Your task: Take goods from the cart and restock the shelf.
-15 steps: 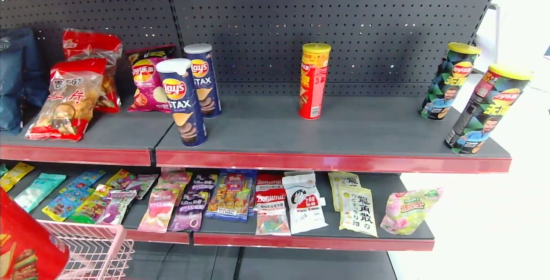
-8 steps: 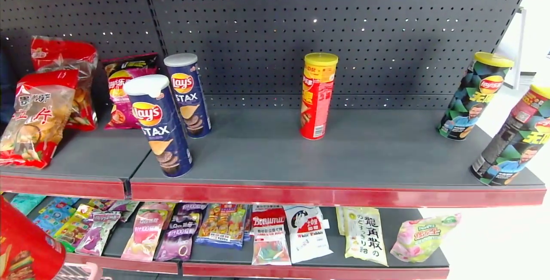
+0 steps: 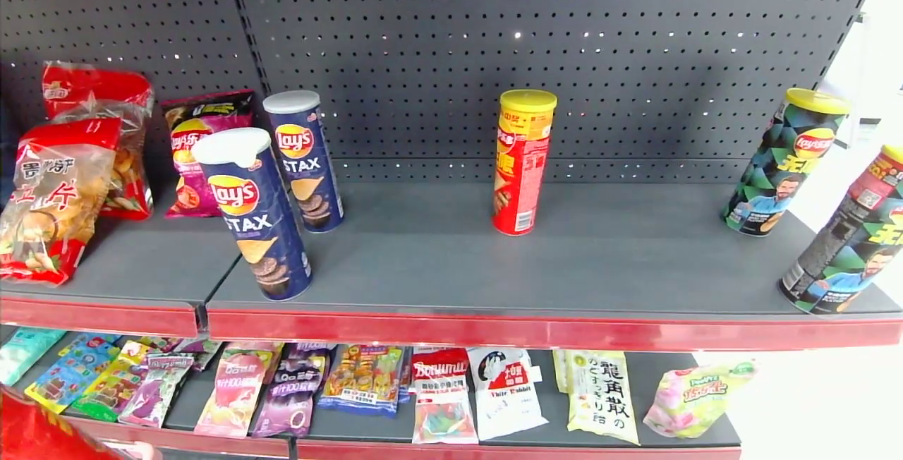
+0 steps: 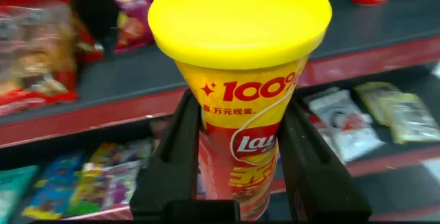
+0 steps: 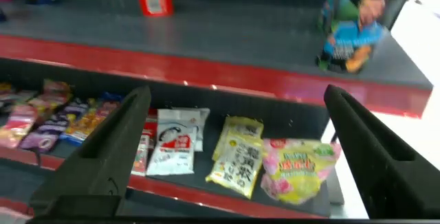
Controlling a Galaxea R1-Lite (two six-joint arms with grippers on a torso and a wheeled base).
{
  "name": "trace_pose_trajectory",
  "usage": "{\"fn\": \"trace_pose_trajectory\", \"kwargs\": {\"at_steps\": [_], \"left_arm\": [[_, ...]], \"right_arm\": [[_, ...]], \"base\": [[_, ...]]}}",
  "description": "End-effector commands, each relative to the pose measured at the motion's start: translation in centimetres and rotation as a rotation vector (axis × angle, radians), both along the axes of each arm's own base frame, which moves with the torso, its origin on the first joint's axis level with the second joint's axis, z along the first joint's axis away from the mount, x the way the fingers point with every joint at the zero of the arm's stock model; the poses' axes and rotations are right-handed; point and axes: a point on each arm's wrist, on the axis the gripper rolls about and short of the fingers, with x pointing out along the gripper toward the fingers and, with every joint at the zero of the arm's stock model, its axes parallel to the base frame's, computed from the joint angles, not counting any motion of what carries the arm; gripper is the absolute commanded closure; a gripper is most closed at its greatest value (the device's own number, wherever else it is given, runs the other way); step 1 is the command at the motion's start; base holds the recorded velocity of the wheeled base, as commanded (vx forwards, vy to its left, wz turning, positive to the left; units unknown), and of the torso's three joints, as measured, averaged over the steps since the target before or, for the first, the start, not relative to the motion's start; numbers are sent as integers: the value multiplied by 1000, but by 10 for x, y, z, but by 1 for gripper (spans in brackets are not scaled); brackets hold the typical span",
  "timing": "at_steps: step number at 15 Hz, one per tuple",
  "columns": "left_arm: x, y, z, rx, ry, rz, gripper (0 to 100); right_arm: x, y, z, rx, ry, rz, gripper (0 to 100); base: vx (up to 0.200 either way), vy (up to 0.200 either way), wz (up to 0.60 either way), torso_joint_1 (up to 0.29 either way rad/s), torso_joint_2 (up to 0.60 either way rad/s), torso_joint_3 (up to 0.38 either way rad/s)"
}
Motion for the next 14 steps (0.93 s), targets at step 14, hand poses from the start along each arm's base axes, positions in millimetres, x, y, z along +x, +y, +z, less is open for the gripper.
{"fn": "trace_pose_trajectory", "kwargs": {"at_steps": [14], "left_arm": [[0, 2, -3, -13, 12, 53, 100]], "right_arm": [[274, 58, 135, -200, 218, 324, 0]], "base": [[0, 0, 0, 0, 0, 0]]}}
